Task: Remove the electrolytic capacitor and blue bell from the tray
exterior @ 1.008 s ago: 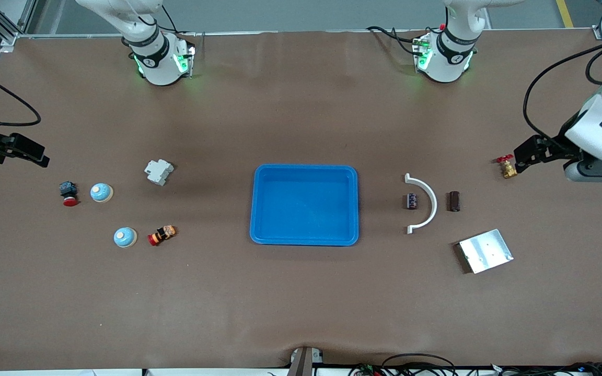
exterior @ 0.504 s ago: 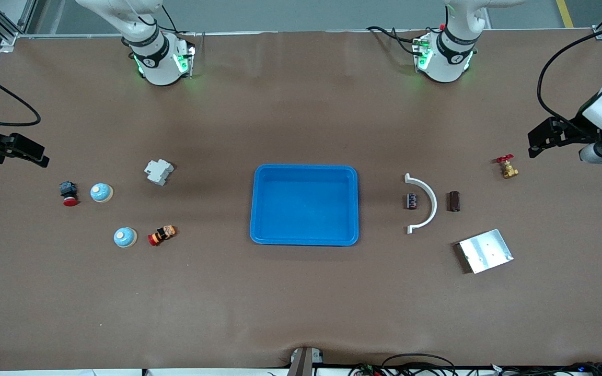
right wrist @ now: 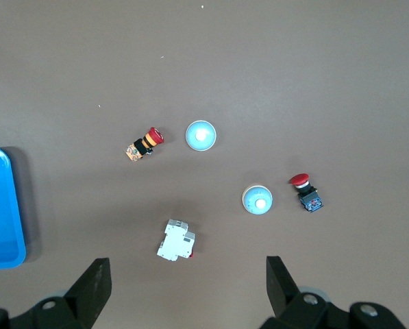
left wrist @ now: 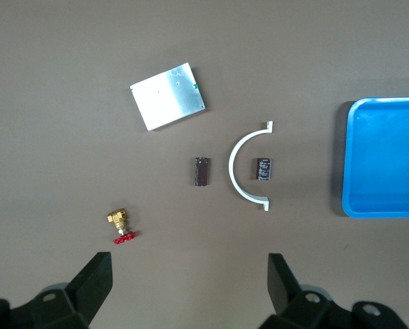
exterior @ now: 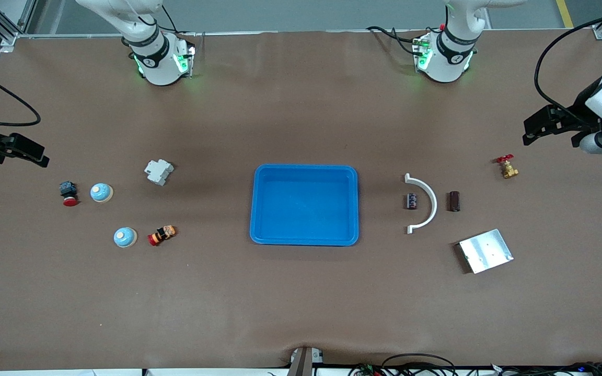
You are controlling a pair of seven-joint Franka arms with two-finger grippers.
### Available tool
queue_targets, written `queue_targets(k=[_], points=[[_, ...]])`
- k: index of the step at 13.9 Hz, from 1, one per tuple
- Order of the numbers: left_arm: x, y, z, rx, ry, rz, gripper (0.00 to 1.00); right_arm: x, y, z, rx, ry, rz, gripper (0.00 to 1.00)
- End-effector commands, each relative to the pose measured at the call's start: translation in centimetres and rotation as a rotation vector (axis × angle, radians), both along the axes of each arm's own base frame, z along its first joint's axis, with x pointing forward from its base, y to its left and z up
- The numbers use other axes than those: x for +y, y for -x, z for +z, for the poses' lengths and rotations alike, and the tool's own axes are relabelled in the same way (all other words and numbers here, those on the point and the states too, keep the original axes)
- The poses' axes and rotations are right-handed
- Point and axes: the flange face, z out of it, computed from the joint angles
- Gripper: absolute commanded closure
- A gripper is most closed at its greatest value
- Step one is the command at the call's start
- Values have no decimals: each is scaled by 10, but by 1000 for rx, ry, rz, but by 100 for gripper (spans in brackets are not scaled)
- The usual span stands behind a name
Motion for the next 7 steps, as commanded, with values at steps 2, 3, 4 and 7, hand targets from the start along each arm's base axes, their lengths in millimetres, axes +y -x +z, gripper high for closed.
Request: queue_targets(k=[2, 3, 4, 7], points=[[-3, 8, 16, -7, 27, 15, 0, -5, -2, 4, -5, -19, -4, 0], [-5, 8, 16, -7, 27, 12, 0, -5, -2, 4, -5, -19, -4, 0], [-7, 8, 16, -5, 27, 9, 0, -5, -2, 4, -5, -19, -4, 0], [-6, 11, 21, -15, 26, 8, 0, -5, -2, 4, -5, -19, -4, 0]])
